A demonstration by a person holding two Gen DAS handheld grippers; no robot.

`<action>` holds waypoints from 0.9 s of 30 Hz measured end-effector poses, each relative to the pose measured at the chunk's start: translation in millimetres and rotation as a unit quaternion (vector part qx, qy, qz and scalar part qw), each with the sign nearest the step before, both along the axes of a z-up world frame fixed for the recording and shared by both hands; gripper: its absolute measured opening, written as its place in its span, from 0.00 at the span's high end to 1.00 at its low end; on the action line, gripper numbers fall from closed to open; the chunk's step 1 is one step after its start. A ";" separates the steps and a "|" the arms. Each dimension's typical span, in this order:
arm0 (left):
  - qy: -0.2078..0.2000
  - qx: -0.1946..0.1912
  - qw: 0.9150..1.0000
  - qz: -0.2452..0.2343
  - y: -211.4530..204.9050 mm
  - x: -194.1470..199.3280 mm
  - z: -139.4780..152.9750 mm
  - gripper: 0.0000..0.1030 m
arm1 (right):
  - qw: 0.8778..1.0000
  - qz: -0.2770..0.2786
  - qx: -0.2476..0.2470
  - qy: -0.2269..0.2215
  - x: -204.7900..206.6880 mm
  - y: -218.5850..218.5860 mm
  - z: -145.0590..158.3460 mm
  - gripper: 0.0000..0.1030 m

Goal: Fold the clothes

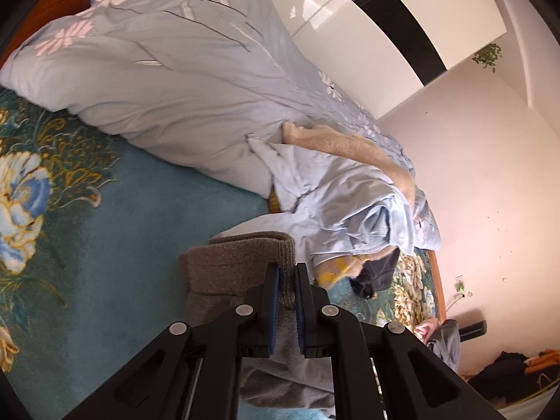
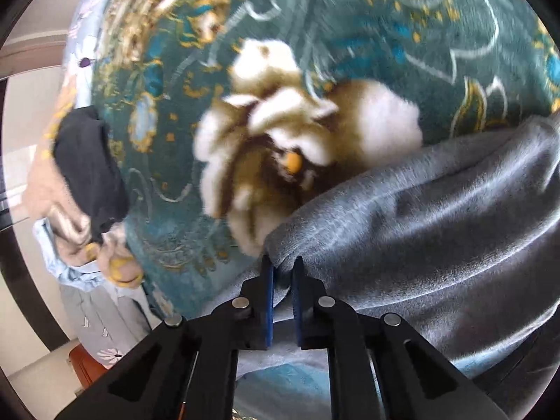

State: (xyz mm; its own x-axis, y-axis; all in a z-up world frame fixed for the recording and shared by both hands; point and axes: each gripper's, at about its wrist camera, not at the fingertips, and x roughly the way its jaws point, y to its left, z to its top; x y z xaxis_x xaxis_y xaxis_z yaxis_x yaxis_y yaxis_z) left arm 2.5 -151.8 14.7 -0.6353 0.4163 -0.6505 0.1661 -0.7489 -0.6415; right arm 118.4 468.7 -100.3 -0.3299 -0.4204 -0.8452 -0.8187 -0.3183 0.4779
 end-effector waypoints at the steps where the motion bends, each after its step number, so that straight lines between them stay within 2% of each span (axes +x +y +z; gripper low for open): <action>1: 0.010 0.009 1.000 -0.006 5.8 -7.9 8.5 0.91 | 1.000 0.010 0.010 0.013 -4.9 0.4 13.3 0.91; 5: 0.059 0.053 0.996 -0.026 23.7 -36.1 51.7 0.91 | 0.993 0.050 0.065 0.088 -37.7 4.9 84.4 0.92; 7: 0.103 0.064 0.992 -0.036 27.1 -40.8 80.3 0.91 | 0.985 0.058 0.099 0.132 -45.0 10.7 128.0 0.92; 10: 0.130 0.061 0.989 -0.037 22.1 -34.7 92.1 0.91 | 0.967 0.064 0.140 0.201 -43.7 19.2 185.0 0.92; 12: 0.130 0.056 0.989 -0.034 16.8 -29.5 87.9 0.91 | 0.959 0.073 0.159 0.223 -33.5 18.3 200.1 0.92; 14: 0.086 0.056 0.994 -0.023 6.5 -21.6 54.4 0.91 | 0.959 0.084 0.157 0.219 -20.0 14.3 188.4 0.92; 16: 0.032 0.064 0.997 -0.009 -5.7 -7.9 6.9 0.91 | 0.960 0.096 0.154 0.211 -6.2 10.6 173.5 0.92; 18: -0.039 0.059 0.997 0.014 -17.7 7.7 -47.9 0.91 | 0.968 0.111 0.140 0.175 10.8 9.4 136.0 0.92; 20: -0.112 0.051 0.992 0.038 -29.7 23.5 -103.6 0.91 | 0.980 0.112 0.117 0.116 31.5 8.1 84.8 0.92; 21: -0.135 0.058 0.988 0.053 -35.5 31.3 -122.2 0.91 | 0.985 0.109 0.099 0.085 40.6 7.2 58.8 0.92; 22: -0.153 0.069 0.984 0.068 -41.2 39.1 -137.4 1.00 | 0.989 0.104 0.084 0.059 48.8 6.9 37.2 0.92; 24: -0.176 0.076 0.977 0.092 -51.4 52.1 -158.4 1.00 | 0.993 0.088 0.065 0.038 60.7 9.5 17.2 0.92; 27: -0.168 0.057 0.979 0.097 -57.1 53.0 -151.8 1.00 | 0.997 0.065 0.039 0.010 77.4 13.6 -9.9 0.92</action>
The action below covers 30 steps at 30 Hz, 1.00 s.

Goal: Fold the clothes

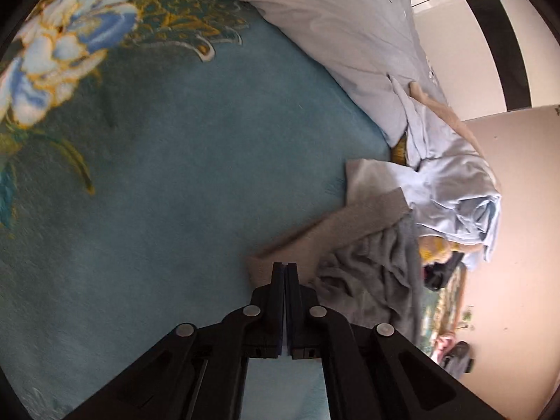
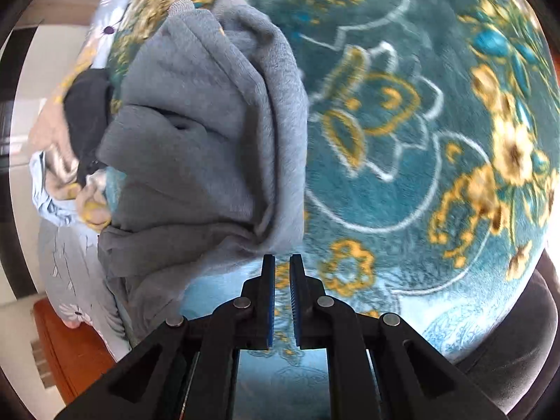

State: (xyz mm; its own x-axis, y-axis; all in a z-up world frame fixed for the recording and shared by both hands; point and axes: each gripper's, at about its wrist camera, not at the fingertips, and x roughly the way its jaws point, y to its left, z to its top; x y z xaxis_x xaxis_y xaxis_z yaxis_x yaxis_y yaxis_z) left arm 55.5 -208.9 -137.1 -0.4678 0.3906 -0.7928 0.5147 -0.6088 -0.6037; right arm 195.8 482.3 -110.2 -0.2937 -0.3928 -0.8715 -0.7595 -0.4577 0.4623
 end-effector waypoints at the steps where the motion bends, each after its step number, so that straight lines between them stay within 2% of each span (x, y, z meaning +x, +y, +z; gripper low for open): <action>1: 0.009 0.002 1.000 -0.002 -0.9 0.2 3.3 1.00 | 1.000 0.000 0.001 0.002 1.8 2.7 1.4 0.92; 4: 0.031 -0.013 0.999 -0.029 12.5 -12.8 18.7 1.00 | 1.000 -0.002 0.016 0.010 5.2 11.4 13.2 0.92; 6: 0.040 -0.031 0.997 -0.054 27.9 -25.8 25.6 0.95 | 0.999 0.002 0.032 0.021 2.2 14.5 26.0 0.89; 9: 0.032 -0.036 0.996 -0.075 37.7 -42.3 25.0 0.95 | 0.997 0.026 0.060 0.046 -13.1 13.3 46.3 0.87; 11: 0.028 -0.034 0.995 -0.089 49.9 -51.8 24.1 0.95 | 0.994 0.041 0.087 0.059 -24.8 10.9 58.2 0.65; 13: 0.024 -0.043 0.994 -0.102 61.0 -57.4 23.8 0.94 | 0.989 0.059 0.116 0.077 -35.0 3.5 64.7 0.54; 18: 0.018 -0.032 0.992 -0.121 84.6 -61.5 20.8 0.93 | 0.974 0.135 0.157 0.091 -76.0 -12.5 72.2 0.53; 23: 0.010 -0.027 0.992 -0.125 90.5 -57.5 19.9 0.90 | 0.955 0.217 0.188 0.073 -115.1 -31.5 51.1 0.53; 25: 0.009 -0.027 0.992 -0.120 87.2 -54.7 21.2 0.89 | 0.954 0.221 0.194 0.060 -117.9 -32.7 45.7 0.53; 26: 0.009 -0.028 0.993 -0.118 85.5 -53.7 21.8 0.88 | 0.958 0.212 0.180 0.065 -116.0 -31.4 46.3 0.53; 28: 0.009 -0.035 0.993 -0.111 80.2 -51.5 23.3 0.86 | 0.964 0.191 0.155 0.097 -103.6 -24.8 50.7 0.53; 30: 0.005 -0.039 0.994 -0.102 74.4 -49.2 22.2 0.84 | 0.965 0.170 0.164 0.115 -96.9 -12.4 59.3 0.53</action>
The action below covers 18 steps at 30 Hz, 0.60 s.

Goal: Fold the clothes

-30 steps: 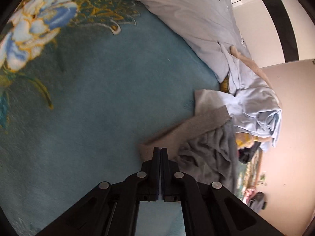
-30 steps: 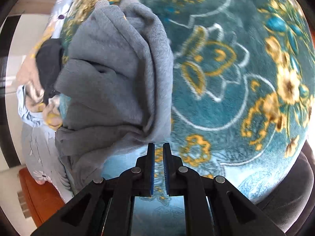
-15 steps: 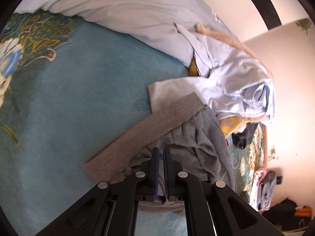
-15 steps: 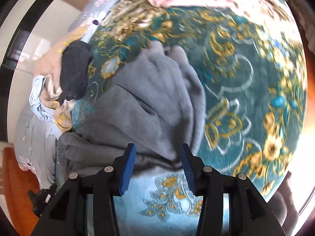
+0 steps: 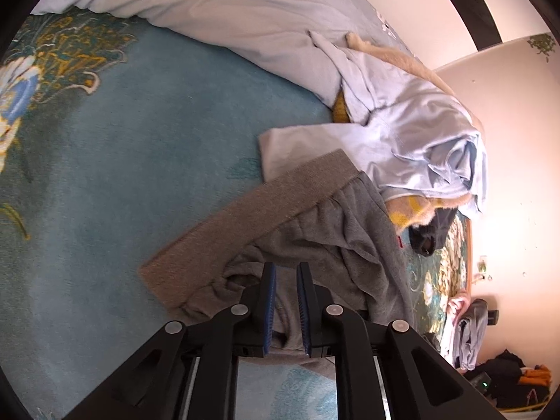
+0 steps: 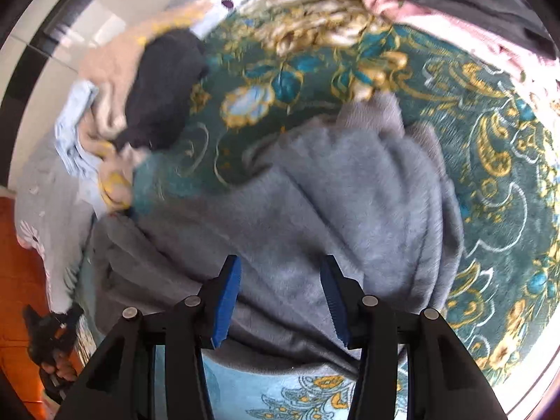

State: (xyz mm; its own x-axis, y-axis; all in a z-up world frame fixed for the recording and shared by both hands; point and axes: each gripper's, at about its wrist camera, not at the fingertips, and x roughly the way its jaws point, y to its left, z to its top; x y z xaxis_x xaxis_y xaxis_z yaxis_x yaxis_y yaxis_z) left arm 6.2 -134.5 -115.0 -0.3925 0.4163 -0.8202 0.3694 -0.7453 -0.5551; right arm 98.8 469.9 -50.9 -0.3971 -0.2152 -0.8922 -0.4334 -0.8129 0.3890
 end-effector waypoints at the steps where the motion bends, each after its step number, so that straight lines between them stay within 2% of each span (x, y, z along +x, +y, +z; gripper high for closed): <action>1: -0.002 -0.001 1.000 0.003 -2.8 1.3 -1.3 0.83 | 1.000 -0.016 0.005 0.003 5.7 10.2 2.8 0.53; 4: -0.020 -0.016 1.000 0.013 -10.5 8.2 -8.7 0.80 | 0.997 -0.071 -0.003 -0.001 29.0 43.6 0.5 0.53; 7: -0.046 -0.018 0.997 0.060 -28.3 22.3 -22.1 0.79 | 0.995 -0.101 -0.016 -0.013 53.7 64.0 -7.0 0.53; 9: -0.062 0.001 0.992 0.113 -43.9 35.4 -32.5 0.79 | 0.994 -0.101 -0.031 -0.016 63.1 65.6 -15.1 0.53; 11: -0.072 0.038 0.986 0.146 -54.0 46.6 -44.0 0.78 | 0.994 -0.098 -0.043 -0.013 66.0 63.3 -21.0 0.53; 15: -0.079 0.071 0.984 0.145 -50.0 51.8 -55.9 0.76 | 0.992 -0.108 -0.057 0.001 63.0 61.3 -27.2 0.53; 18: -0.077 0.079 0.984 0.139 -41.7 50.5 -60.0 0.67 | 0.994 -0.106 -0.039 -0.002 48.7 57.6 -30.9 0.53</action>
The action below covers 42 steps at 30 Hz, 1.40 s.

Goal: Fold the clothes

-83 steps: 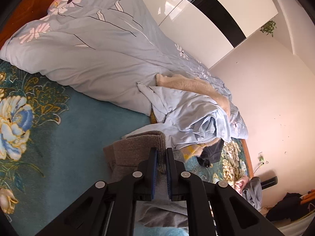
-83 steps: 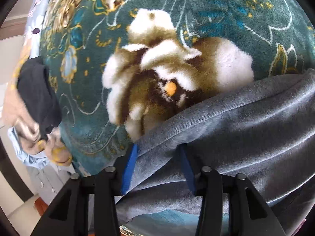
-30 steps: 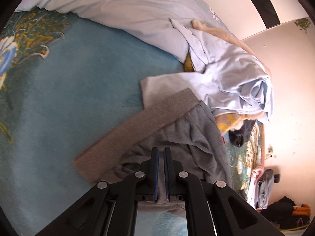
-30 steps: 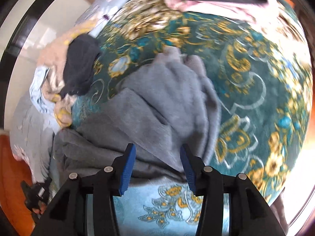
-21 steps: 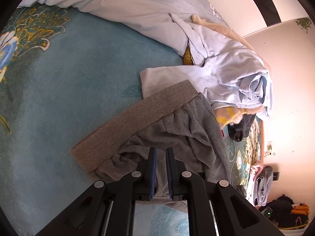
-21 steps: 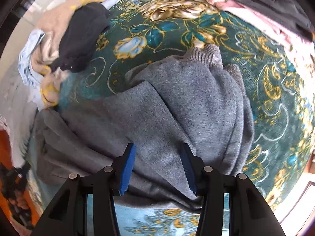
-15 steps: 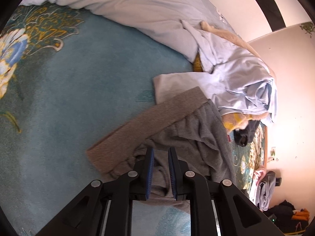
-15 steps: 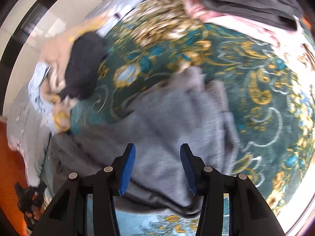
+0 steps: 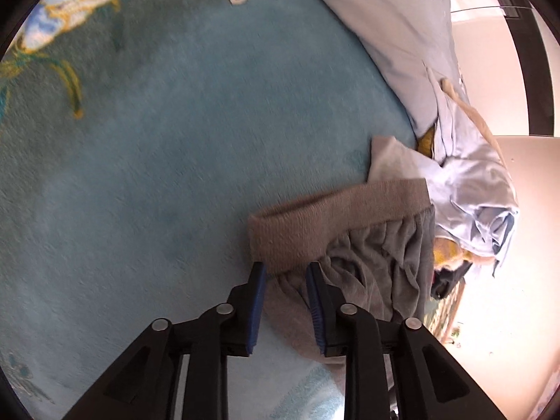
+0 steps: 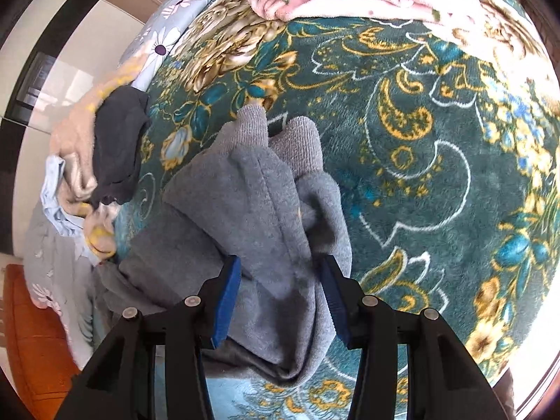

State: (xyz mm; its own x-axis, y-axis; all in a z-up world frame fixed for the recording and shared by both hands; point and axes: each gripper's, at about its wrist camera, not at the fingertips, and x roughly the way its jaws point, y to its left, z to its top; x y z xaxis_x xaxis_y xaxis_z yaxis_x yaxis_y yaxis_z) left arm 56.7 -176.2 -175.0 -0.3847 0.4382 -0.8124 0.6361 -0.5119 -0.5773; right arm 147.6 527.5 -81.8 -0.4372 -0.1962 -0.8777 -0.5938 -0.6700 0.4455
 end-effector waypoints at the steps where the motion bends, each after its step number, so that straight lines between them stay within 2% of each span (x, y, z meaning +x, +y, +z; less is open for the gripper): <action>1: 0.000 -0.001 1.000 0.000 2.7 -1.1 -0.9 0.63 | 1.000 -0.002 -0.001 0.005 -0.4 0.0 -0.7 0.53; 5: 0.004 0.003 1.000 0.014 12.1 -4.2 -5.3 0.57 | 1.000 -0.006 -0.002 0.025 -2.0 3.0 5.5 0.53; 8: 0.002 0.026 0.999 0.026 17.5 -1.3 -12.0 0.57 | 1.000 -0.006 -0.003 0.009 -4.9 4.9 2.7 0.53; 12: -0.013 0.028 0.999 0.025 22.5 1.6 -17.6 0.57 | 0.999 -0.013 -0.030 0.002 -5.7 5.5 -8.0 0.53; 13: -0.014 0.029 0.999 0.027 23.2 2.0 -18.0 0.57 | 0.999 -0.013 -0.035 0.004 -4.1 7.0 -7.0 0.56; 15: -0.014 0.032 0.999 0.030 24.5 2.5 -18.6 0.57 | 0.999 -0.012 -0.036 0.003 -5.3 5.8 -7.5 0.67; 17: -0.015 0.031 0.999 0.030 25.6 1.4 -18.3 0.57 | 0.999 -0.010 -0.037 -0.001 -7.6 4.2 -6.6 0.94; 20: -0.016 0.030 0.999 0.032 27.2 -0.9 -17.9 0.57 | 0.998 -0.007 -0.056 0.016 -10.8 1.8 0.4 0.94; 24: -0.017 0.027 0.999 0.031 27.5 -3.1 -18.3 0.59 | 0.991 -0.011 -0.109 0.071 -34.5 5.0 23.8 0.95; 28: -0.017 0.032 0.999 0.031 23.9 -1.2 -17.3 0.59 | 0.980 -0.024 -0.137 0.144 -66.8 24.5 70.2 0.95; 31: -0.017 0.036 0.999 0.035 22.9 0.8 -17.3 0.59 | 0.970 -0.037 -0.129 0.205 -96.4 45.1 116.5 0.95; 32: -0.018 0.039 0.998 0.037 22.6 1.5 -17.8 0.59 | 0.970 -0.039 -0.108 0.216 -106.4 49.1 129.2 0.95; 33: -0.018 0.041 0.998 0.039 22.3 2.2 -18.3 0.59 | 0.970 -0.040 -0.087 0.222 -116.0 52.8 139.8 0.95; 35: -0.019 0.044 0.998 0.043 22.1 3.4 -19.3 0.59 | 0.977 -0.041 -0.045 0.206 -131.8 58.4 146.8 0.95; 36: -0.019 0.044 0.998 0.044 22.0 3.0 -20.1 0.59 | 0.979 -0.035 -0.050 0.194 -136.0 59.7 141.3 0.94; 39: -0.019 0.042 0.998 0.042 24.2 0.0 -20.9 0.59 | 0.983 -0.017 -0.063 0.172 -131.1 59.2 123.6 0.88; 40: -0.020 0.040 0.998 0.041 25.1 -0.9 -20.6 0.59 | 0.983 -0.013 -0.063 0.174 -126.1 58.7 118.9 0.80; 41: -0.019 0.039 0.998 0.040 25.6 -1.8 -20.5 0.59 | 0.980 -0.014 -0.067 0.184 -117.1 58.6 115.2 0.66; 42: -0.019 0.039 0.998 0.040 26.1 -2.4 -20.4 0.59 | 0.977 -0.020 -0.077 0.197 -108.4 59.2 111.1 0.60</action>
